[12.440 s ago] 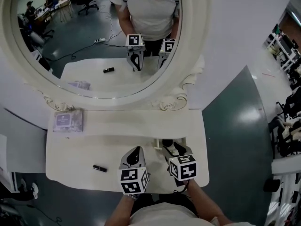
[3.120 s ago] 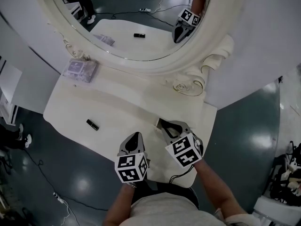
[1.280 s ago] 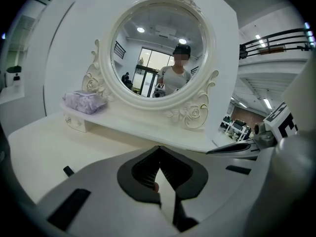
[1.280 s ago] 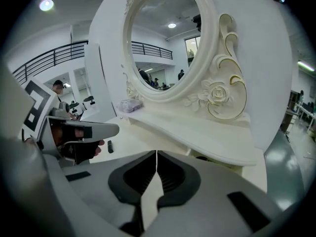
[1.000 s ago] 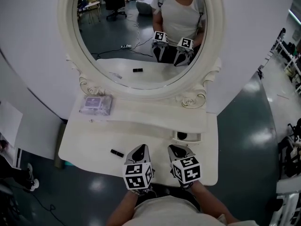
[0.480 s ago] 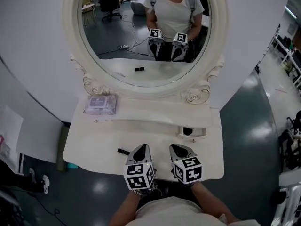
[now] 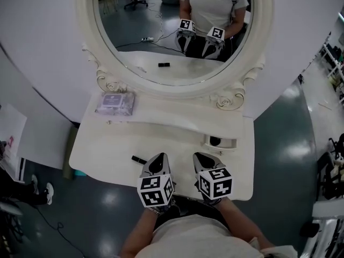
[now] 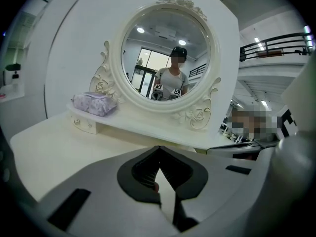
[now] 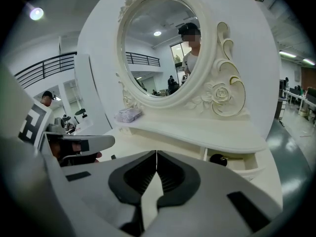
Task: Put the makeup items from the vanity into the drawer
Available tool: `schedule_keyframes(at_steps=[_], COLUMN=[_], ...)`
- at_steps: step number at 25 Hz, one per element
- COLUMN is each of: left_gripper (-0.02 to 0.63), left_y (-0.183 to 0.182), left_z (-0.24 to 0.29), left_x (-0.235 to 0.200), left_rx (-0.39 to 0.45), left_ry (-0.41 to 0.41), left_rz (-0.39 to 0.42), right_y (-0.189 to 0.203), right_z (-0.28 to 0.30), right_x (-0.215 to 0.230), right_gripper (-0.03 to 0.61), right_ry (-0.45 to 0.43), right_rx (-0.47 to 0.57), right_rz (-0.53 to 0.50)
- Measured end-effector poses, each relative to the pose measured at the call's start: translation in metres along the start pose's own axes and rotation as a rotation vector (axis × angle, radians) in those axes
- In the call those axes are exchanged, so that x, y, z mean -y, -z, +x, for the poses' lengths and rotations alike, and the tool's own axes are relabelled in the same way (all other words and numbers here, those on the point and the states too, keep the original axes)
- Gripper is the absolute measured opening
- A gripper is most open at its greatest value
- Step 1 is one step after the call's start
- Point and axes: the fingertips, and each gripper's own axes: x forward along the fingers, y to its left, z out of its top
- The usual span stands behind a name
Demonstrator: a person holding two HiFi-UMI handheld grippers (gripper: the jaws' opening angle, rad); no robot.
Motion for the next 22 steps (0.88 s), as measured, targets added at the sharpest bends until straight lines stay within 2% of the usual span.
schedule_keyframes(at_steps=[22], left_gripper=[0.005], left_y=[0.001], left_z=[0.013], left_x=[0.035], left_rx=[0.008], left_ry=[-0.001], left_rz=[0.003], right_y=[0.002], right_z=[-0.009], right_x=[0.030], right_gripper=[0.020], right_ry=[-0.034], right_rx=[-0.008], right_rz=[0.018])
